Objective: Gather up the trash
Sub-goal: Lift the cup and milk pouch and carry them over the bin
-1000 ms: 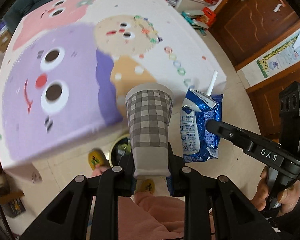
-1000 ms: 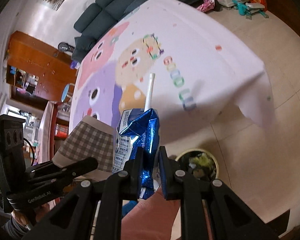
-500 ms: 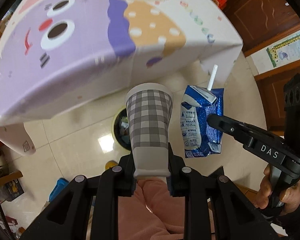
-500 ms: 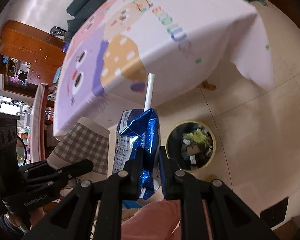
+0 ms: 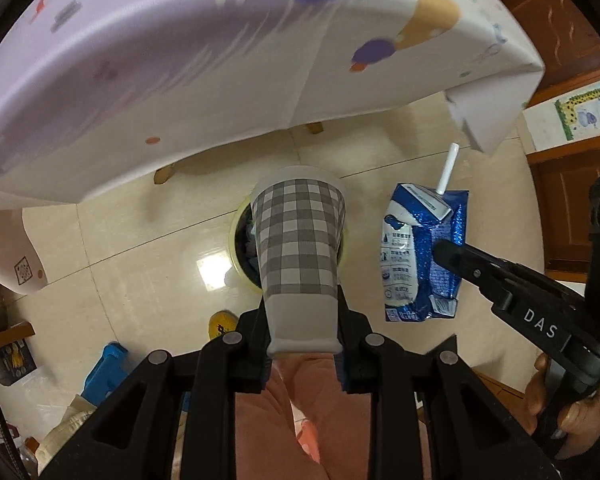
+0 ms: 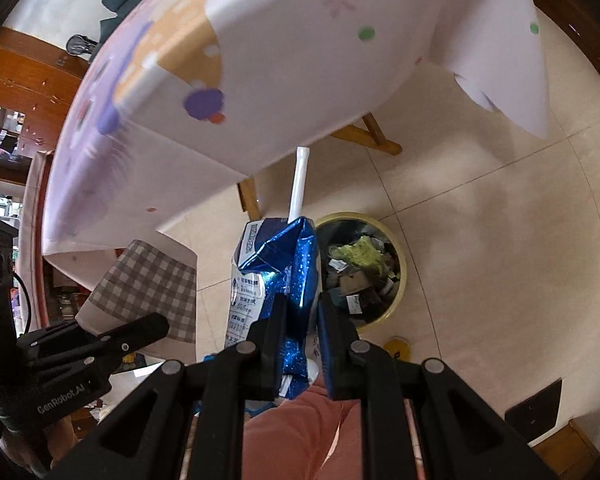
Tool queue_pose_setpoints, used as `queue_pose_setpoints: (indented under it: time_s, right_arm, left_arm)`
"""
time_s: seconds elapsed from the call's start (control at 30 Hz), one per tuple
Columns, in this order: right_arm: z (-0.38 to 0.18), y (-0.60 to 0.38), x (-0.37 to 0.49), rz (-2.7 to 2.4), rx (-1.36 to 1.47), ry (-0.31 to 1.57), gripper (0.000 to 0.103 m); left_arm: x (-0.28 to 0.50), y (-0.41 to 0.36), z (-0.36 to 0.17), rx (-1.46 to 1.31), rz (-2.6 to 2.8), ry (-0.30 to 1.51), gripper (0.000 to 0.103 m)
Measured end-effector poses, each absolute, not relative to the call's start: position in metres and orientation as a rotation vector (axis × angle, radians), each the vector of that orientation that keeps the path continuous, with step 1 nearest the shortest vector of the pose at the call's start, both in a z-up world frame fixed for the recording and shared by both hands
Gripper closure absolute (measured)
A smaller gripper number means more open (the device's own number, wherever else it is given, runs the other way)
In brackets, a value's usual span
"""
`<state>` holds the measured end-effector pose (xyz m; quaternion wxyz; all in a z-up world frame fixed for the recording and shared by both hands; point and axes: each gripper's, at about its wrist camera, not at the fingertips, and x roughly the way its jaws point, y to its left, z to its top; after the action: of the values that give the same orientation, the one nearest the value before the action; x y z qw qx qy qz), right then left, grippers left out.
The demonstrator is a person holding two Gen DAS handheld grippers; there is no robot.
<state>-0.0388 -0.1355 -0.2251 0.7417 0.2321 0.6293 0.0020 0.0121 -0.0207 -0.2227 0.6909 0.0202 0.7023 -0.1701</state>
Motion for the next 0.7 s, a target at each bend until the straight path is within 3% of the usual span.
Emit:
queue_pose_setpoints:
  time_s: [0.5,0.7]
  right_arm:
    - [-0.337,-0.141,-0.035,-0.034,0.477,1.431,0.088]
    - [-0.354,-0.134,-0.024,-0.035,0.465,1.418,0.085]
  left_arm:
    - [0.004,-0.037,-0.331,-0.068,-0.262,1.58,0.07]
    - [0.006,-0.031,-0.358,-0.059,-0.235,1.572,0.065]
